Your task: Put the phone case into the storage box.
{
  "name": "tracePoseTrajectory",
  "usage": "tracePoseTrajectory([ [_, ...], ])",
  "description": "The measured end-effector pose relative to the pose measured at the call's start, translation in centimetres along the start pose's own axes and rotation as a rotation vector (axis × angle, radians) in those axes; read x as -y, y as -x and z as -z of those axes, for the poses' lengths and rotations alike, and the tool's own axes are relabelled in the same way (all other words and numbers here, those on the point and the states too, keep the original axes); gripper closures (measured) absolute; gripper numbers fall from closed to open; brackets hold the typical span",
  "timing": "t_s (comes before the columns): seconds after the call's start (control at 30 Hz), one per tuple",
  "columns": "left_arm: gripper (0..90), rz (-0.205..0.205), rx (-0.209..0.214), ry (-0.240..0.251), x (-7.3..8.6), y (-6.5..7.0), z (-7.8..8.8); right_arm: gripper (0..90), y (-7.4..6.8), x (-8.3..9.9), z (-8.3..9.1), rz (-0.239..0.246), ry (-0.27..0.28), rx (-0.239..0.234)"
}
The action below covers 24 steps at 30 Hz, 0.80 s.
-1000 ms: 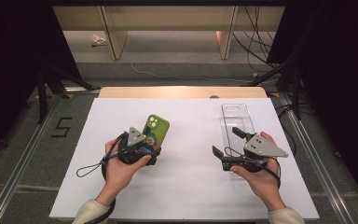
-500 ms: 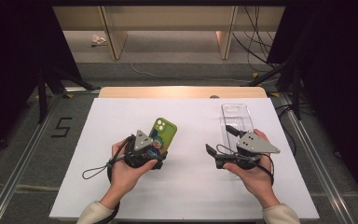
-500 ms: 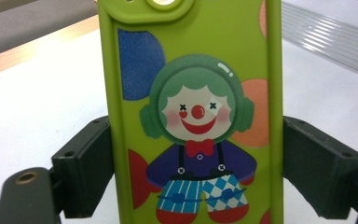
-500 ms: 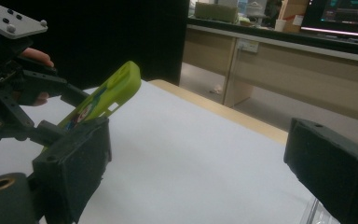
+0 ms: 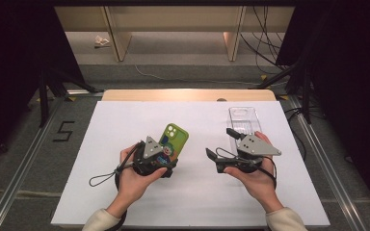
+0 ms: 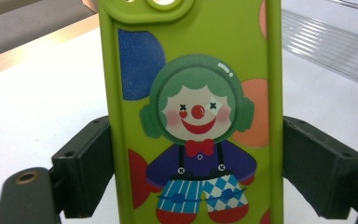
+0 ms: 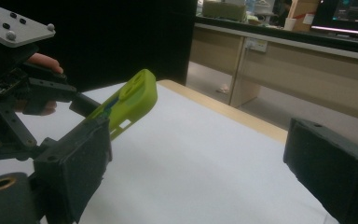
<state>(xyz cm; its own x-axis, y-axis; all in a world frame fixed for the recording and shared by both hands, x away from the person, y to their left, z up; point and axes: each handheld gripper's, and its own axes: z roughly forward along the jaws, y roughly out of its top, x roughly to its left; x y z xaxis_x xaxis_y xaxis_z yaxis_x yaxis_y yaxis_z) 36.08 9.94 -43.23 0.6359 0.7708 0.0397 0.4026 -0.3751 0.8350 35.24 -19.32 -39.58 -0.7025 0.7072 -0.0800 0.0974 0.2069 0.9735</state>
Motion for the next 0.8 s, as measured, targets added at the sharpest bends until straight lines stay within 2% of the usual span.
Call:
tracePoseTrajectory([
  [0.8, 15.5, -0.052, 0.051, 0.006, -0.1, 2.3, -0.4, 9.0, -0.7, -0.6, -1.7, 0.002, -0.001, -0.031],
])
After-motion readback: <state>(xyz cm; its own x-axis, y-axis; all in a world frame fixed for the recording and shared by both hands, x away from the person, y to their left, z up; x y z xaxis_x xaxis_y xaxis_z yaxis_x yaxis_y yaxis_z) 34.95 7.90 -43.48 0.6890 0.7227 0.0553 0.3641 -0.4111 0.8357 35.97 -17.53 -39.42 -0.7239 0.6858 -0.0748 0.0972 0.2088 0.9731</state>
